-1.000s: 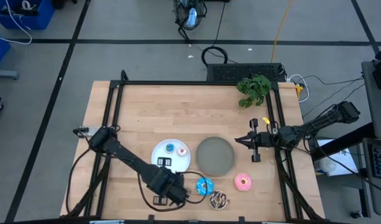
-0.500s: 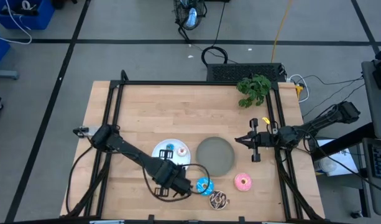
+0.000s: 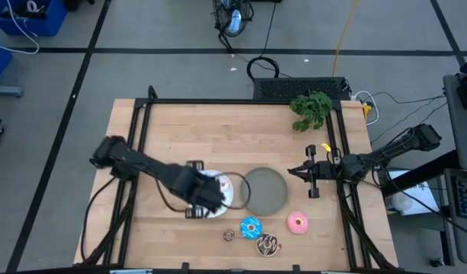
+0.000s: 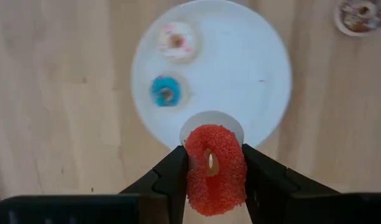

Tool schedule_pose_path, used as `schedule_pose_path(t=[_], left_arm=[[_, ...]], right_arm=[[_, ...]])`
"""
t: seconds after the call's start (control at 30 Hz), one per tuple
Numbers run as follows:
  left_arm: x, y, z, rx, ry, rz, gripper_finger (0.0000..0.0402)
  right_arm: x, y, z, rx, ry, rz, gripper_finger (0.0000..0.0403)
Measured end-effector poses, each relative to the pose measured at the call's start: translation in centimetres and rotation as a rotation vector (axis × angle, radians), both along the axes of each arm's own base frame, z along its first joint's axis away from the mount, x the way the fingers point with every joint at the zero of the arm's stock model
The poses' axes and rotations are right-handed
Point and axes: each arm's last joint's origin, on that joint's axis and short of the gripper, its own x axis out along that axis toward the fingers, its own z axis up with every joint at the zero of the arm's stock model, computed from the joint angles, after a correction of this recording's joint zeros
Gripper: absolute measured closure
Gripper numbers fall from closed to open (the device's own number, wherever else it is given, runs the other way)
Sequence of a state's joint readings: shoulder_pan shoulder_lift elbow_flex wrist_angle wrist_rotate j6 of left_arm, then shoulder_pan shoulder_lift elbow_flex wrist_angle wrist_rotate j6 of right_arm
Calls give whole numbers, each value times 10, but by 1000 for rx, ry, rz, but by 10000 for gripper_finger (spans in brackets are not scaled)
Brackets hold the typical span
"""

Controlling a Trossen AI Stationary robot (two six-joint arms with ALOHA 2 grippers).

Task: Pick & Place donuts
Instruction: Put the small orange donut on the white plate

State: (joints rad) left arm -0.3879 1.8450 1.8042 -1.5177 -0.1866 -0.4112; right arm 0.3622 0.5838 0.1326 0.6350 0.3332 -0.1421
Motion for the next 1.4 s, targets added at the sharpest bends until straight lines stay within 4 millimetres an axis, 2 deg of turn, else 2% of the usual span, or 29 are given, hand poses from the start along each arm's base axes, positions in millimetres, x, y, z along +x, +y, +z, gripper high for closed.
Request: schedule_pose_path(t=[0.2, 0.37, 0.47, 0.63, 1.07, 1.4], left_arm=[[-32, 27, 5, -43, -162, 78, 268], [-56, 36, -2, -113, -228, 158, 268], [-63, 39, -8, -121, -222, 204, 268], [-64, 39, -24, -117, -203, 230, 268], [-57, 36, -73, -163, -282, 158, 268], [-56, 34, -85, -204, -320, 186, 268]], right_arm=[[0, 0, 0, 0, 1, 0, 403], [0, 0, 0, -1, 4, 0, 403], [0, 0, 0, -1, 4, 0, 403], [0, 0, 0, -1, 3, 0, 403], [0, 0, 0, -2, 1, 0, 403], [0, 0, 0, 0, -1, 0, 403]])
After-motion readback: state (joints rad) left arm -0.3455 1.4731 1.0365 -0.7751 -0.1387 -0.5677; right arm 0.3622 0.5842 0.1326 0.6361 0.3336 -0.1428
